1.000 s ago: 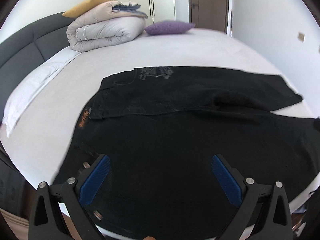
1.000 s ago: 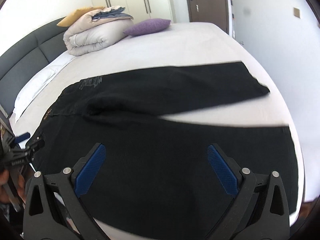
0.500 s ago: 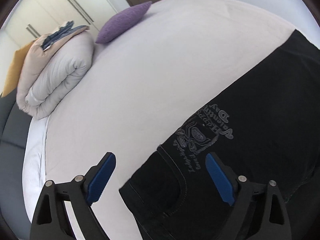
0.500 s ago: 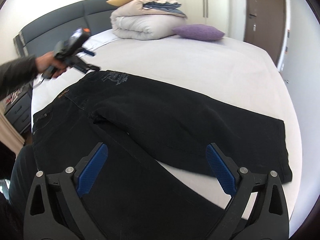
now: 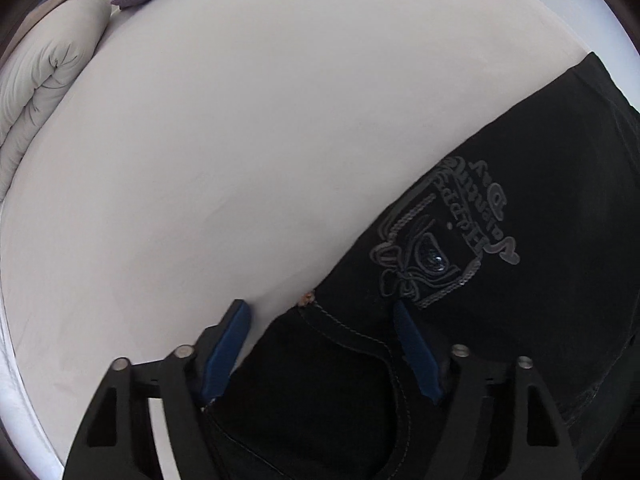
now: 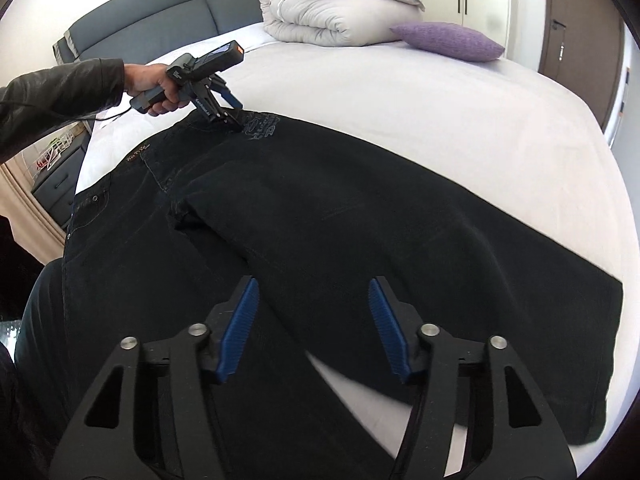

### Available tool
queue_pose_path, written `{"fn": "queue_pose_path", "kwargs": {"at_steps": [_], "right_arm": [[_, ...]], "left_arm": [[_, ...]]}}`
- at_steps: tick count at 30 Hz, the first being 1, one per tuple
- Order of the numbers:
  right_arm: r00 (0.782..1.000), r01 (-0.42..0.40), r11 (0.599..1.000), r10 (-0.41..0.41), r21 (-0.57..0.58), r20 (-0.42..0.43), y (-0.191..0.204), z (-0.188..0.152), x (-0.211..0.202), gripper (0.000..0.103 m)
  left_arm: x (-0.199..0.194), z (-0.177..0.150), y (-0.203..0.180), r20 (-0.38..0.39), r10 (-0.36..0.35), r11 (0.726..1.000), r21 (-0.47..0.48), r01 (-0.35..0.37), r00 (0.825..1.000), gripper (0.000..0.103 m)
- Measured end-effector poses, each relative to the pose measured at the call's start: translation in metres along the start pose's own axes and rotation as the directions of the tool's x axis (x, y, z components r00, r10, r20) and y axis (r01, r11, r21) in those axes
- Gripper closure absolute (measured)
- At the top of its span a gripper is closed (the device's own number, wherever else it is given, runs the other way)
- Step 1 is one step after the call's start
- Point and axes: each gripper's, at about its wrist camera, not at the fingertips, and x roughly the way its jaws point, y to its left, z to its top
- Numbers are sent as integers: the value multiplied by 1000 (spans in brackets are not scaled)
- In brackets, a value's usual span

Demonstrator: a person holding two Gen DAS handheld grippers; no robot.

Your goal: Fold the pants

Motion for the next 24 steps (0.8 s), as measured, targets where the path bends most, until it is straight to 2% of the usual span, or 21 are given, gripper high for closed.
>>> {"fn": "queue_pose_path", "kwargs": {"at_steps": [3, 4, 5, 8, 10, 15, 19, 21, 24], "right_arm": [[1000, 0, 1000, 0, -25, 9, -6, 22, 11, 58], [1000, 12, 999, -11, -43, 14, -7, 34, 17, 60], [1000, 21, 998, -20, -62, 15, -7, 48, 23, 60], [1000, -4, 994, 5, -108, 12, -1, 90, 43, 60], [1000, -10, 989, 13, -146, 20, 9, 118, 58, 60], [999, -19, 969, 26, -246, 24, 43, 180, 103, 60], [1000, 5, 935, -12, -355, -16, 75, 204, 142, 60], [999, 12, 930, -27, -367, -34, 82, 215, 161, 60], [998, 2, 930, -24, -367, -57, 89, 226, 174, 61]], "left_arm": [[-7, -7, -18, 25, 40, 999, 26, -41, 999, 71], [-10, -10, -24, 37, 61, 998, 33, -62, 997, 92], [-15, -15, -32, 56, 105, 994, 39, -107, 993, 94], [-35, -31, -55, 142, 185, 980, 52, -194, 972, 95], [-51, -48, -77, 208, 235, 965, 64, -253, 949, 95], [-90, -86, -110, 340, 274, 954, 24, -299, 899, 95], [-104, -97, -104, 379, 286, 948, 19, -317, 880, 95], [-108, -91, -94, 391, 281, 949, 22, -314, 877, 95], [-114, -104, -103, 405, 267, 955, 8, -295, 874, 95]]}}
